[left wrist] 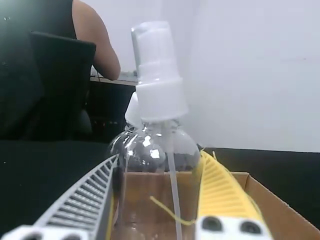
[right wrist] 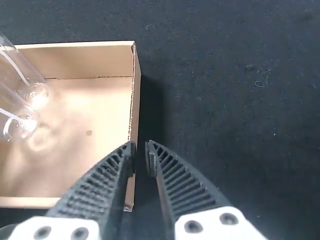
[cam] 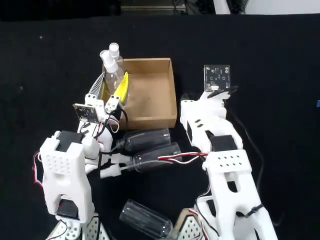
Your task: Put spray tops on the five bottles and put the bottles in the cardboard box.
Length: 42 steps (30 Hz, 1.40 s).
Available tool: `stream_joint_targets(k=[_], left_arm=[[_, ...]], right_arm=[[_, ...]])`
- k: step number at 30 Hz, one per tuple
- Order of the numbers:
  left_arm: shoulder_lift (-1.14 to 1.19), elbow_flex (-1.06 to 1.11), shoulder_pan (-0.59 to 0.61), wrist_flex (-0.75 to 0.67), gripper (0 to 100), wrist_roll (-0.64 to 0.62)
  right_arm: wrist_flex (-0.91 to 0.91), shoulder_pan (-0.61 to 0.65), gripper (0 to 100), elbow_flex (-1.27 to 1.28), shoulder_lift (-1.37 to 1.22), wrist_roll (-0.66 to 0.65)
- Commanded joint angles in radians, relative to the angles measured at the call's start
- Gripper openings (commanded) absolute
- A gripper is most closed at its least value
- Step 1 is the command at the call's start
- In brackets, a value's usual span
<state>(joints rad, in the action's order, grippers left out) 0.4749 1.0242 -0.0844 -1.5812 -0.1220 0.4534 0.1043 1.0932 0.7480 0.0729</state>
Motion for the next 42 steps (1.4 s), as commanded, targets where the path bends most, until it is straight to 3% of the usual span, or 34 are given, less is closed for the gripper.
stream_joint_targets(k=[1,7,12,26,33,42], left_arm=[[-0.009,-0.041,0.013,-0.025,3,-0.003],[-0.009,-0.041,0.013,-0.023,3,-0.003],[-0.008,-0.039,0.005,-0.023,3,0.072],[-0.008,-0.038,0.005,-0.023,4,0.074],[0.0,-0.039,0.002,-0.023,18,0.072],[0.002,-0.035,0.01,-0.023,9,0.072]], right_arm=[[-0.029,0.029,1.5,-0.007,0.028,-0.009],[-0.029,0.029,1.5,-0.007,0.028,-0.009],[-0.029,0.029,1.5,-0.007,0.028,-0.011],[-0.029,0.029,1.5,-0.007,0.028,-0.012],[-0.029,0.029,1.5,-0.008,0.028,-0.014],[-0.029,0.029,1.5,-0.008,0.028,-0.014]])
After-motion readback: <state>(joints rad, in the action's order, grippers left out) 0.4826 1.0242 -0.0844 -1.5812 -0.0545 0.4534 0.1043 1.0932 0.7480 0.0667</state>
